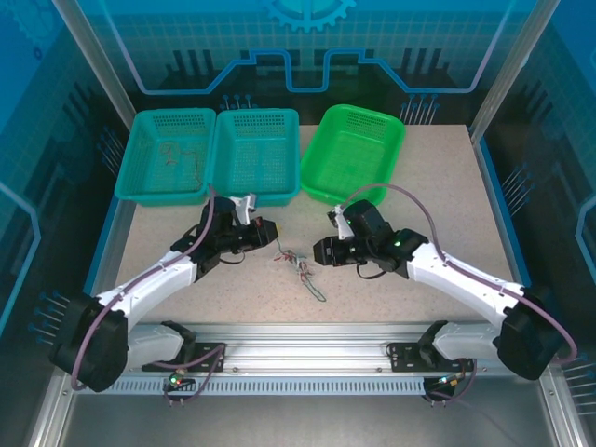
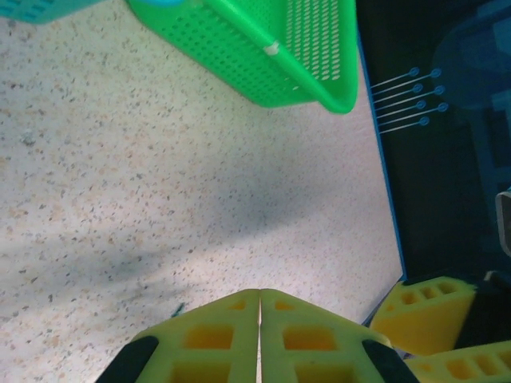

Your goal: Untangle the cables

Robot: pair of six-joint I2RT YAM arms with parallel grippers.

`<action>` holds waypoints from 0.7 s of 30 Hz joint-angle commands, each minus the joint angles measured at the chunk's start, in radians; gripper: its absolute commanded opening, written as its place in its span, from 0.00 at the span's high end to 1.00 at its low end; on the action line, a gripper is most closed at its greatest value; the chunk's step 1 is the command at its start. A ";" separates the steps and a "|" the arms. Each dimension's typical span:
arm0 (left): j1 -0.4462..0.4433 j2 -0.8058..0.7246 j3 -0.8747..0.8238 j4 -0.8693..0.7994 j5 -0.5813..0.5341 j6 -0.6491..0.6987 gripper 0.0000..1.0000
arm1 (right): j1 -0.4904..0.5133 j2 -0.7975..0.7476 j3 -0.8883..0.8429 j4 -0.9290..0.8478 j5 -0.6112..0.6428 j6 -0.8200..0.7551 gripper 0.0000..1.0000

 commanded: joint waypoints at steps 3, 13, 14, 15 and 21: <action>-0.021 0.063 -0.009 -0.019 -0.030 0.004 1.00 | 0.104 0.162 0.066 0.163 -0.004 -0.165 0.53; -0.048 0.089 -0.001 -0.026 -0.015 0.001 1.00 | 0.145 0.469 0.150 0.263 0.130 -0.485 0.52; -0.049 0.086 -0.001 -0.029 -0.018 0.003 1.00 | 0.144 0.488 0.158 0.270 0.113 -0.482 0.54; -0.048 0.083 -0.002 -0.034 -0.024 0.005 1.00 | 0.141 0.503 0.161 0.284 0.097 -0.475 0.56; -0.049 0.069 -0.013 -0.077 -0.083 0.000 1.00 | 0.132 0.542 0.145 0.311 0.056 -0.430 0.78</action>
